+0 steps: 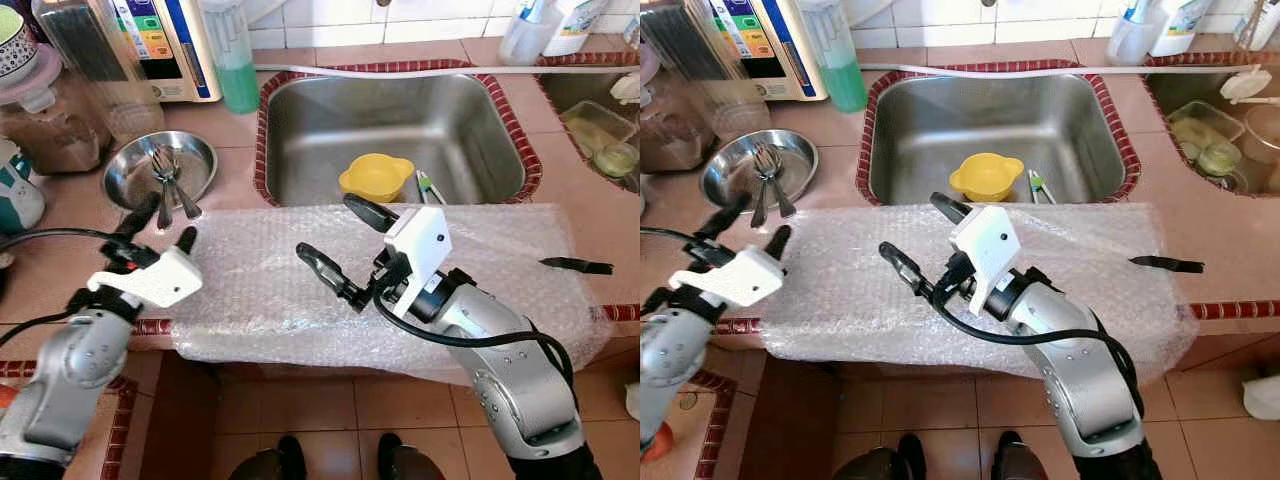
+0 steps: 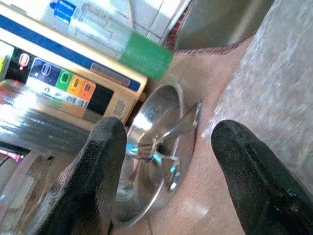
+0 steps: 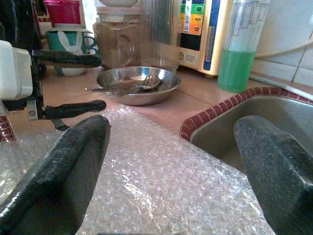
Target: Kitchen organization
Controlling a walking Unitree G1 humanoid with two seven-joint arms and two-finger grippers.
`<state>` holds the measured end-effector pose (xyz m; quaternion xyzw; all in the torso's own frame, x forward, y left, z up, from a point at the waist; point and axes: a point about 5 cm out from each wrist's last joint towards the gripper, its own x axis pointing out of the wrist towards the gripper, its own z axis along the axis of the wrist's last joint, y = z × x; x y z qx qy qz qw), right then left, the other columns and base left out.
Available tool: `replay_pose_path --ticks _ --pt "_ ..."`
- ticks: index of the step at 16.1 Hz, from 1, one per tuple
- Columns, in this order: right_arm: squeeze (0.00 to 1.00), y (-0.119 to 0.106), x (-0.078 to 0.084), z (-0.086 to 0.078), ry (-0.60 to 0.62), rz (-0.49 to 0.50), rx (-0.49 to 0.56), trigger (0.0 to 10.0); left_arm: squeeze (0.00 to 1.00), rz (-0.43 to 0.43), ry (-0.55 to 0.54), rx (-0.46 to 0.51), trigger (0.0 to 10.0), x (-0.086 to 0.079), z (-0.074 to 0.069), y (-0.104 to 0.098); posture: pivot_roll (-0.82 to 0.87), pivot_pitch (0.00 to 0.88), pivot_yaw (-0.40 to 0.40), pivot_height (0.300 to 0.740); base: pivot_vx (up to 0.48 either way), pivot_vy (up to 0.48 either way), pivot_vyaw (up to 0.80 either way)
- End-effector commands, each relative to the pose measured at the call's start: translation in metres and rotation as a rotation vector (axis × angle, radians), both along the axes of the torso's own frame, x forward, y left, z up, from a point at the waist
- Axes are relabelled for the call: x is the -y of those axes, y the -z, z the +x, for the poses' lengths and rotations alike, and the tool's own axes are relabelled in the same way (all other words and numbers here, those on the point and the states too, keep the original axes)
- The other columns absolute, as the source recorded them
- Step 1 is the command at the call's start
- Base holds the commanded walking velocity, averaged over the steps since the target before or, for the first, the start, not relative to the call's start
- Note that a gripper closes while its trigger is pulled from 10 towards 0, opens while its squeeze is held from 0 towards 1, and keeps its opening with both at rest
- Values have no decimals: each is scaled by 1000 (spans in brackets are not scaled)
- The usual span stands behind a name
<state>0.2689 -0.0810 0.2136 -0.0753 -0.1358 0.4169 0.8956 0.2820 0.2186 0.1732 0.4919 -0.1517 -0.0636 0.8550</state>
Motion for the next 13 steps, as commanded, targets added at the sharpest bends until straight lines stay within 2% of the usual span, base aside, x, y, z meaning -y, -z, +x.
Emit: replay_pose_path --ticks 1,2,3,4,6,7,10,13 --pt "0 0 -2 -2 -13 -4 4 10000 0 5 8 -6 10000 2 0 5 -56 276 70 740 0 0 0" --pt "0 0 -2 -2 -11 -4 4 10000 0 4 14 -7 10000 4 2 6 -60 276 71 740 0 0 0" --pt "0 0 -2 -2 -9 -3 5 10000 0 4 16 -9 9412 5 3 7 -61 277 71 740 0 0 0" --pt "0 -1 -2 -2 -7 -2 6 10000 0 5 16 -9 3255 5 4 7 -63 277 71 740 0 0 0" --pt "0 -1 -2 -3 -8 0 4 10000 0 5 14 -6 784 4 8 6 -65 277 73 740 0 0 0" --pt "0 -1 -2 -3 -13 8 -4 10000 0 5 14 -3 0 4 9 6 -64 278 73 740 0 0 0" --pt "0 -2 -5 -6 -62 51 -46 10000 0 9 8 0 0 1 10 6 -63 277 74 740 0 0 0" --pt "0 -1 -7 -8 -76 46 -55 10000 0 8 5 2 0 0 11 6 -60 276 73 740 0 0 0"
